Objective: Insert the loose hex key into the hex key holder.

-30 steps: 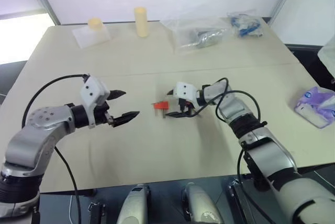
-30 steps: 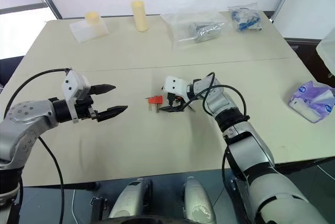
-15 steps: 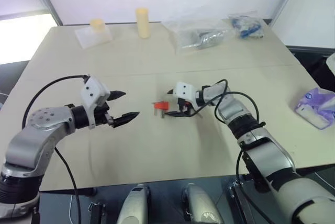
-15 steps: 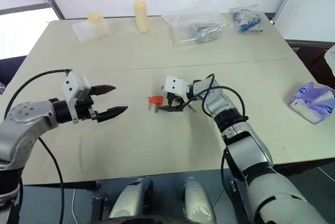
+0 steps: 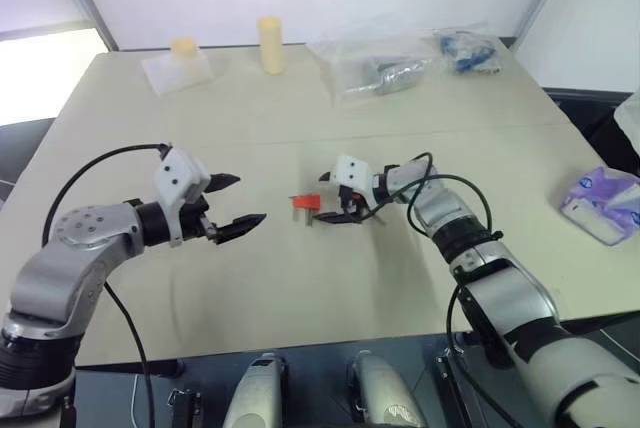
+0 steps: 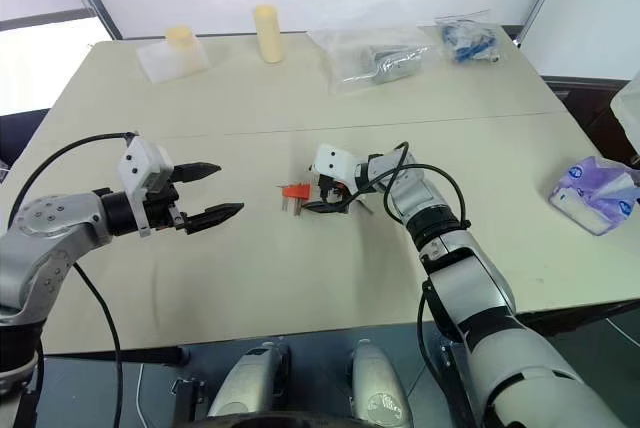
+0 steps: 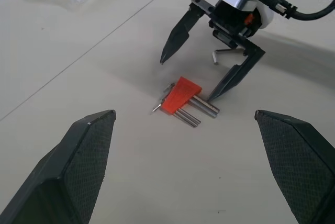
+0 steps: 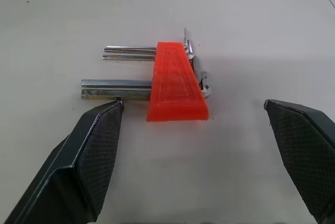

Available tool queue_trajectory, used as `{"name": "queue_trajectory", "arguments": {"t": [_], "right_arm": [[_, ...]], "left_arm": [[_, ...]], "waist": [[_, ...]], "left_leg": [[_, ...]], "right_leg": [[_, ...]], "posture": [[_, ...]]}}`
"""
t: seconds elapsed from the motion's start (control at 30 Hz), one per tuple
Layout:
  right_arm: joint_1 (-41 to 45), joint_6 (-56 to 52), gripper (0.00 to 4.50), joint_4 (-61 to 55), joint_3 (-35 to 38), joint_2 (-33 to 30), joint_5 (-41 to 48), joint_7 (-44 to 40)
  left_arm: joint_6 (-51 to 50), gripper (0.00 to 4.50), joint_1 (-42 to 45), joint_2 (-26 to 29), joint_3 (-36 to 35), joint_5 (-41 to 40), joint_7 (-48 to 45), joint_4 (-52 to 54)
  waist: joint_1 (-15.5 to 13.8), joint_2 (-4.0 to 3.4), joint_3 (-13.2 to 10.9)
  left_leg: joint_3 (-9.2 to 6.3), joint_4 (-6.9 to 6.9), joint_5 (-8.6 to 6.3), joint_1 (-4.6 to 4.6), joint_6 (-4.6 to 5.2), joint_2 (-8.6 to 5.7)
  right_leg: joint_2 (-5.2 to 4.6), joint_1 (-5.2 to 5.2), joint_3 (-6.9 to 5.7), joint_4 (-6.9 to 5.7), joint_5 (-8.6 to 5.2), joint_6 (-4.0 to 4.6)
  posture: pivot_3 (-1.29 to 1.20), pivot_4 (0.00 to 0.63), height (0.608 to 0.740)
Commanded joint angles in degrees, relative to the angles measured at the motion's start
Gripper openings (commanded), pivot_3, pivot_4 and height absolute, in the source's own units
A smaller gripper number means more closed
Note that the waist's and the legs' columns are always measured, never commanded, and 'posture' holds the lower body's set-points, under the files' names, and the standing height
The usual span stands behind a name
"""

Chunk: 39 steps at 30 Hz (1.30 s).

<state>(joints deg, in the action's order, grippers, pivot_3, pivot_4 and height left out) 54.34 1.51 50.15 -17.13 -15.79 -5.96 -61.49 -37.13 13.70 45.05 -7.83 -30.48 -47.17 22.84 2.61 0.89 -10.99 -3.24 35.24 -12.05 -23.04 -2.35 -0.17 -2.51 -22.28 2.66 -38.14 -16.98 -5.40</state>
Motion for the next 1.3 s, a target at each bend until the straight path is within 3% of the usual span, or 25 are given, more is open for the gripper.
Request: {"name": "queue_trajectory", "arguments": {"t": [0.03, 0.13, 0.2, 0.23, 0.4, 0.43, 0.63, 0.93, 1.07, 1.13, 1.3], "right_arm": [[-0.2, -3.4, 4.45, 4.0, -0.5, 1.4, -0.5, -1.2], [0.5, -3.3, 4.45, 5.6, -0.2, 1.9, -1.0, -1.0], [0.9, -2.9, 3.96, 6.3, -0.1, 2.1, -1.3, -1.0], [1.0, -2.6, 3.66, 6.5, -0.1, 2.2, -1.3, -1.2], [1.2, -1.8, 1.18, 6.6, -0.4, 2.7, -1.8, -1.7], [1.1, -1.8, 1.00, 6.4, -0.5, 2.7, -1.9, -1.7], [-1.4, 1.7, 1.00, 0.3, -1.9, 0.9, -3.6, 0.3], [-9.4, 17.8, 1.00, -25.2, -4.8, -10.6, -16.8, 16.5], [-9.5, 22.9, 1.00, -31.9, -4.6, -14.2, -25.6, 27.9], [-9.0, 27.5, 1.00, -36.2, -3.9, -16.3, -33.3, 39.0], [-7.4, 32.7, 1.00, -37.8, -2.5, -17.5, -39.8, 53.9]], "left_arm": [[0.8, 4.50, 0.1, 0.3, -0.8, 0.1, 0.5, 2.2], [0.8, 4.50, 0.0, 0.2, -0.8, 0.1, 0.7, 2.4], [0.8, 4.50, -0.2, 0.1, -0.7, 0.1, 0.9, 2.6], [0.8, 4.50, -0.3, 0.1, -0.7, 0.1, 0.9, 2.6], [1.1, 4.50, -0.7, 0.2, -0.9, 0.1, 1.3, 2.8], [1.1, 4.50, -0.7, 0.1, -0.9, 0.1, 1.3, 2.7], [1.4, 4.50, -0.5, 0.0, -0.8, 0.2, 1.4, 2.3], [0.7, 4.50, 4.2, -1.0, 0.0, -2.9, -2.1, -1.1], [-0.7, 4.50, 9.2, -1.9, 0.2, -5.5, -4.4, -4.9], [-2.8, 4.50, 13.9, -3.3, -0.2, -8.2, -5.3, -8.3], [-5.8, 4.50, 20.7, -5.0, 0.0, -10.9, -7.1, -13.8]], "waist": [[0.1, 0.00, 0.0], [0.2, 0.00, 0.0], [0.2, 0.00, 0.0], [0.2, 0.00, 0.0], [0.1, 0.00, 0.0], [0.1, 0.00, 0.0], [0.1, 0.00, 0.0], [-0.9, -0.02, 0.0], [-0.9, 0.01, 0.0], [-1.0, 0.01, 0.0], [-0.1, 0.02, 0.0]], "left_leg": [[0.00, -0.02, 0.00, 0.00, 0.00, 0.01], [0.02, -0.07, 0.00, 0.00, 0.00, 0.01], [0.02, -0.07, 0.00, 0.00, 0.00, 0.01], [0.02, -0.07, 0.00, 0.01, 0.00, 0.01], [0.01, -0.06, 0.00, 0.08, 0.00, 0.01], [0.01, -0.06, 0.00, 0.08, 0.00, 0.01], [0.03, -0.08, 0.00, 0.08, -0.01, 0.01], [-0.03, 0.04, 0.02, -0.25, -0.04, -0.08], [0.01, 0.03, 0.02, -0.38, -0.04, -0.09], [0.01, 0.02, 0.03, -0.43, -0.07, -0.07], [0.03, -0.04, 0.05, -0.47, -0.10, -0.08]], "right_leg": [[0.00, -0.01, 0.00, 0.00, 0.00, 0.00], [0.00, -0.04, 0.01, 0.01, 0.00, 0.00], [0.01, -0.04, 0.01, 0.01, 0.00, 0.01], [0.01, -0.03, 0.01, 0.01, 0.00, 0.01], [0.02, 0.02, 0.02, -0.02, 0.00, 0.02], [0.01, 0.02, 0.02, -0.02, 0.00, 0.02], [0.01, 0.00, 0.03, -0.01, 0.00, 0.02], [-0.06, -0.21, -0.03, 0.02, 0.01, 0.00], [-0.08, -0.36, -0.02, 0.04, 0.01, 0.00], [-0.02, -0.44, -0.02, 0.01, 0.01, 0.00], [0.03, -0.50, 0.00, 0.01, 0.00, 0.00]], "posture": [[0.00, 0.150, 0.740], [0.00, 0.150, 0.740], [0.00, 0.150, 0.740], [0.00, 0.150, 0.740], [0.00, 0.150, 0.740], [0.00, 0.150, 0.740], [0.00, 0.150, 0.740], [0.00, 0.150, 0.740], [0.00, 0.150, 0.740], [0.00, 0.150, 0.740], [0.00, 0.150, 0.740]]}}
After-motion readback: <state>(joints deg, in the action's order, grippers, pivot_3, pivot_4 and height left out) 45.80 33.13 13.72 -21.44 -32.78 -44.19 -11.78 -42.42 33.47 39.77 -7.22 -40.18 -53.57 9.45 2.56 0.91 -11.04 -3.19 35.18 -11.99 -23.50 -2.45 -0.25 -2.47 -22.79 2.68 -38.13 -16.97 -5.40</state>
